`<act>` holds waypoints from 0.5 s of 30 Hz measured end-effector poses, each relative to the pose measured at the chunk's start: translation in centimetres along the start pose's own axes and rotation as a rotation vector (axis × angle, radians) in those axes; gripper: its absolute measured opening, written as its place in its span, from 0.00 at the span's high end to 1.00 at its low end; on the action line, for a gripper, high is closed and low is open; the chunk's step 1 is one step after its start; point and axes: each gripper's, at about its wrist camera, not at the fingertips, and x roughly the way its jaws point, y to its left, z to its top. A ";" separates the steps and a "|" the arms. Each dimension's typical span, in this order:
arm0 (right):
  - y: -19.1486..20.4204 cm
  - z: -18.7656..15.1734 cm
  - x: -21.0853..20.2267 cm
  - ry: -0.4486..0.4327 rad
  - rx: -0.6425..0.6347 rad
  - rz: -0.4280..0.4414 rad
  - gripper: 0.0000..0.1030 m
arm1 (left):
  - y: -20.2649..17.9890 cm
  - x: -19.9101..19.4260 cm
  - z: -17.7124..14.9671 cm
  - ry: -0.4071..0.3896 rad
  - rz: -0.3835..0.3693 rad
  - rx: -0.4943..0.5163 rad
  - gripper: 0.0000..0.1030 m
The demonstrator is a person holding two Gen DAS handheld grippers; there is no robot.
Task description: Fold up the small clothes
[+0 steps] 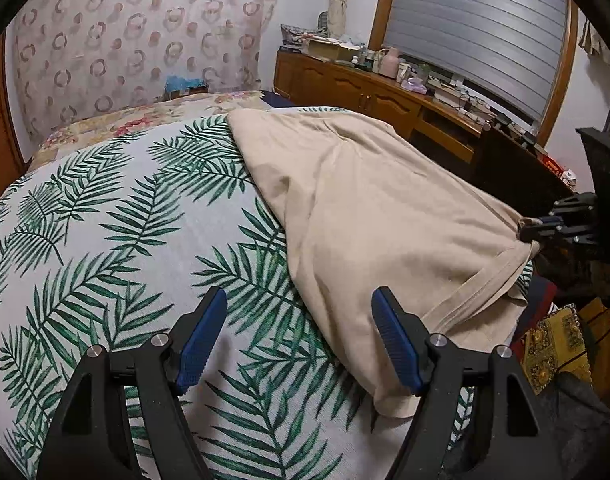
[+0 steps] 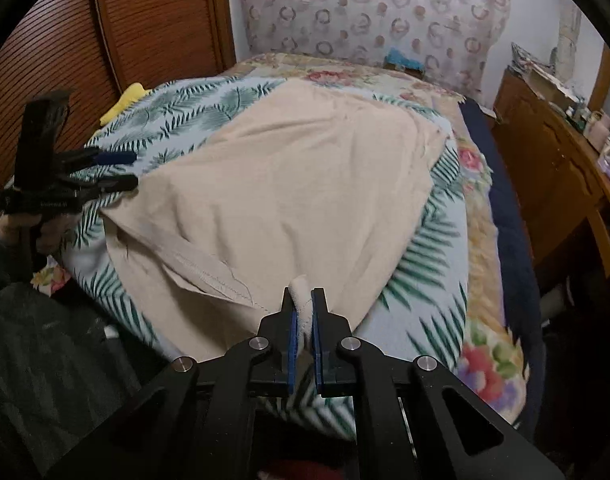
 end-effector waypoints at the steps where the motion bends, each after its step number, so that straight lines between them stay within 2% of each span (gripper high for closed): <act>1: -0.2 -0.2 0.0 0.005 0.010 0.003 0.94 | -0.1 0.0 0.0 0.003 -0.010 -0.001 0.27; 2: -0.4 -0.3 -0.1 0.003 0.023 0.010 0.94 | -0.1 0.1 -0.1 0.007 -0.021 0.000 0.27; 4: 0.1 0.2 -0.5 -0.015 0.039 0.014 0.89 | -0.4 0.1 -0.2 0.015 -0.038 0.007 0.39; 5: 0.4 0.4 -0.5 -0.028 0.044 0.011 0.86 | -0.6 0.1 -0.3 0.023 -0.046 0.011 0.41; 7: 0.5 0.5 -0.6 -0.053 0.059 -0.012 0.73 | -0.9 0.3 -0.6 0.042 -0.062 0.015 0.53; 8: 0.9 0.2 -0.8 -0.062 0.067 -0.023 0.64 | -1.0 0.4 -0.8 0.054 -0.069 0.022 0.55; 9: 1.5 0.0 -0.9 -0.070 0.078 -0.024 0.59 | -1.2 0.4 -1.0 0.063 -0.071 0.026 0.57; 12: 2.8 0.2 0.7 -0.075 0.101 -0.031 0.52 | -1.5 0.4 -1.4 0.082 -0.080 0.034 0.60; 15: 3.7 -0.4 1.4 -0.062 0.115 -0.050 0.52 | -1.9 0.3 -1.8 0.102 -0.100 0.038 0.61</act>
